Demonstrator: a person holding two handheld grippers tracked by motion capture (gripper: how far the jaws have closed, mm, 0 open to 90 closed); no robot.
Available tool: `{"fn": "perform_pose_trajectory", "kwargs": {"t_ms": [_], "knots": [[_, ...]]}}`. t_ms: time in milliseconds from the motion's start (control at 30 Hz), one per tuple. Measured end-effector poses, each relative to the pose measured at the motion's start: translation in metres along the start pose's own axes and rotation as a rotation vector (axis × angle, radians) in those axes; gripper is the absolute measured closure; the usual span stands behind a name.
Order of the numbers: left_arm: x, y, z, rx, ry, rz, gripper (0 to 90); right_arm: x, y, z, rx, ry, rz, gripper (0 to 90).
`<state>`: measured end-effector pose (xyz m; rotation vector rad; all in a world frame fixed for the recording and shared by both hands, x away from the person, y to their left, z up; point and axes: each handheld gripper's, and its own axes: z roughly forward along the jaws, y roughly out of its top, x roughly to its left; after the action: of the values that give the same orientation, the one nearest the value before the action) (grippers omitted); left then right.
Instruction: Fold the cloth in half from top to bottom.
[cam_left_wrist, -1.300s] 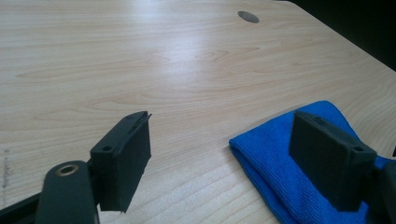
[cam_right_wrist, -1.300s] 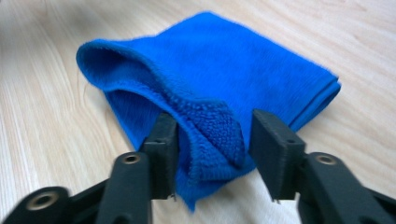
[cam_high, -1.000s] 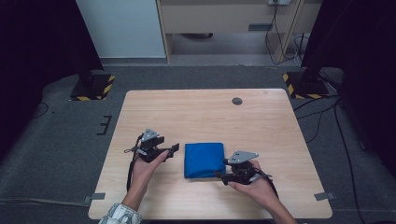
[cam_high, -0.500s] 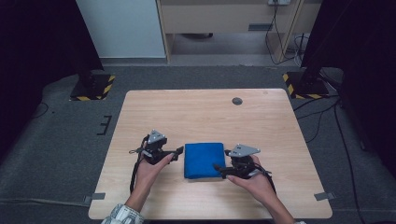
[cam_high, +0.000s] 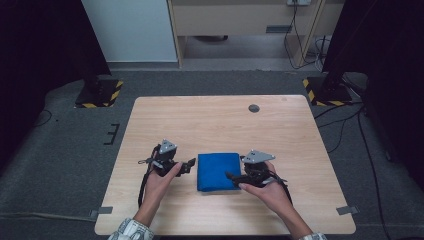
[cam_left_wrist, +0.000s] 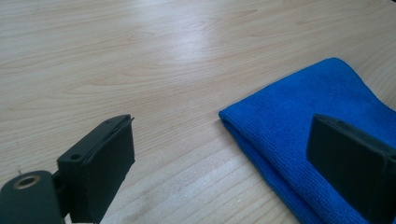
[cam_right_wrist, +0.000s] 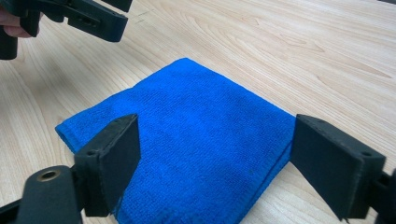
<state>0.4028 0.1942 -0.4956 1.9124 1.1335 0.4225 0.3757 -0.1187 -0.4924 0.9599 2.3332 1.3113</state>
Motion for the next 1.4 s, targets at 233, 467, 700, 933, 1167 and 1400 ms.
{"fn": "perform_pose_trajectory", "kwargs": {"t_ms": [233, 467, 700, 933, 1167, 1400], "knots": [[0.005, -0.001, -0.002, 0.006, 0.015, 0.000, 7.1, 0.001, 0.006, 0.005, -0.004, -0.007, -0.001, 12.8], [0.007, -0.002, -0.003, 0.015, 0.025, 0.011, 7.1, -0.007, 0.015, 0.008, -0.013, -0.015, 0.022, 9.1], [0.016, -0.004, -0.004, 0.037, 0.050, 0.023, 7.1, -0.032, 0.014, -0.003, -0.022, -0.063, 0.069, 8.6], [0.026, -0.008, -0.006, 0.065, 0.081, 0.034, 7.6, -0.067, 0.002, -0.021, -0.023, -0.136, 0.129, 9.0], [0.034, -0.012, -0.007, 0.105, 0.113, 0.039, 8.2, -0.091, -0.026, -0.040, 0.014, -0.189, 0.176, 9.7], [0.036, -0.014, -0.005, 0.129, 0.118, 0.044, 8.2, -0.106, -0.043, -0.041, 0.060, -0.229, 0.208, 10.3]]}}
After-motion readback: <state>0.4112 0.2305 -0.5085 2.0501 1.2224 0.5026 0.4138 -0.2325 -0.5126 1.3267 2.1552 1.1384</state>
